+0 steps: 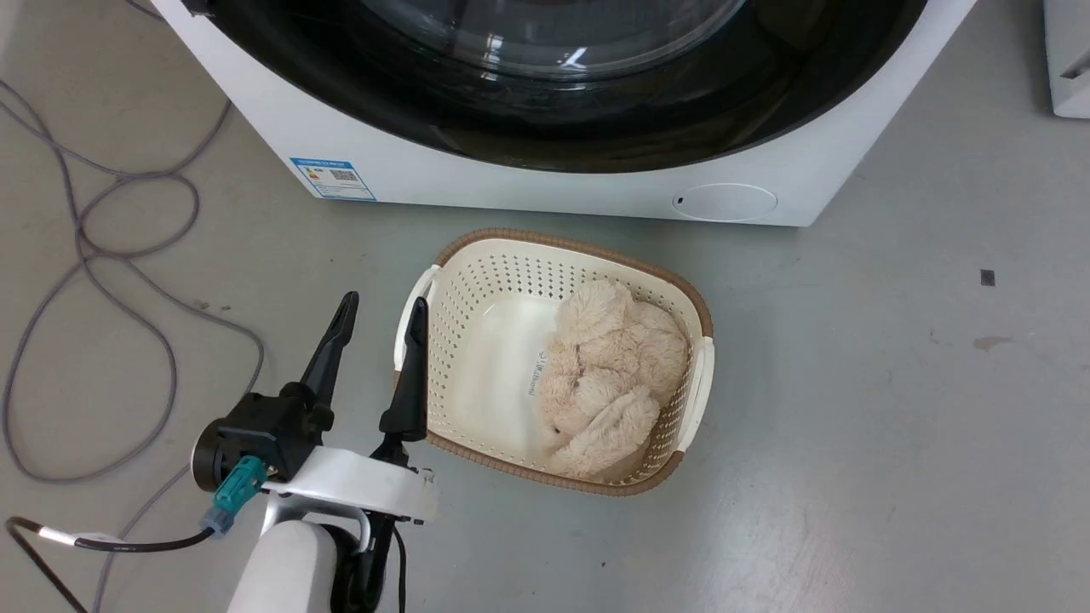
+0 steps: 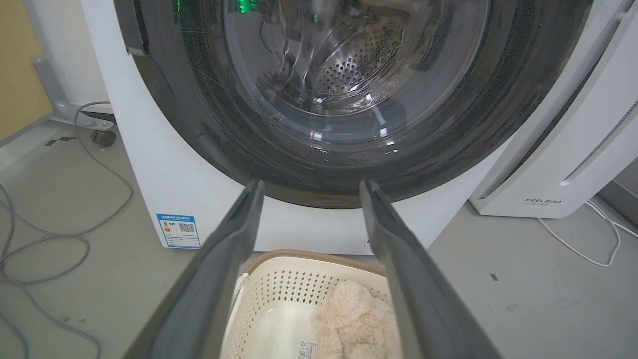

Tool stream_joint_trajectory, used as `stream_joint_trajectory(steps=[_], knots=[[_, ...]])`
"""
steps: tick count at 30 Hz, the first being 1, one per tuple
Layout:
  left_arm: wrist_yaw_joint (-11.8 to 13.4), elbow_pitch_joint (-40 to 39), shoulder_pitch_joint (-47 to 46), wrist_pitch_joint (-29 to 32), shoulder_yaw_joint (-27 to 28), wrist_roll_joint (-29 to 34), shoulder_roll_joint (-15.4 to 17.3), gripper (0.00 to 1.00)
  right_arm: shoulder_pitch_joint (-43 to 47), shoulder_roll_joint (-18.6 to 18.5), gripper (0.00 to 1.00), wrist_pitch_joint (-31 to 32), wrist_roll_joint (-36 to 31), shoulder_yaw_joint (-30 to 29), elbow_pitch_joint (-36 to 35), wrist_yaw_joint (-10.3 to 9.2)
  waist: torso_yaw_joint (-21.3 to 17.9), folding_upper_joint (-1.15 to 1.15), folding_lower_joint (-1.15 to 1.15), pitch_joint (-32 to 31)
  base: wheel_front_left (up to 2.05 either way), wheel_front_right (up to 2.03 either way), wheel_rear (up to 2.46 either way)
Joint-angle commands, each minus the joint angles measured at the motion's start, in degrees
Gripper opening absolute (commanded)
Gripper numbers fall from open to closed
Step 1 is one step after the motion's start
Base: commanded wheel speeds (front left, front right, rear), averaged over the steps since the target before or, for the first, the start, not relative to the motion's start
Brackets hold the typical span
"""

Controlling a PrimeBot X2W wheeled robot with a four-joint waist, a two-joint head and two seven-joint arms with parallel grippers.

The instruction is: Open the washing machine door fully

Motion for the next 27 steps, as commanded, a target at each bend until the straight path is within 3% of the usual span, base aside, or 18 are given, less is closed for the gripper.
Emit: stream_joint_trajectory(steps=[1, 18, 27], knots=[[0.26, 0.24, -0.16, -0.30, 0.07, -0.09, 0.03, 1.00, 1.55, 0.83, 0.00, 0.19, -0.09, 0.28, 0.20, 0.06, -0.08, 0.00, 0.00, 0.12, 0.00, 0.00, 0.00], [0.79, 1.96, 0.88, -0.30, -0.26, 0.70, 0.03, 1.00, 6.39, 3.67, 0.00, 5.72, 0.22, 0.37, 0.00, 0.06, -0.15, 0.00, 0.00, -3.25, 0.00, 0.00, 0.00], [1.40, 3.64, 3.36, -0.30, 0.61, 3.21, 0.05, 1.00, 16.00, 3.23, 0.00, 6.53, 1.13, -0.69, -6.56, 0.06, 0.11, 0.00, 0.00, -10.23, 0.00, 0.00, 0.00]])
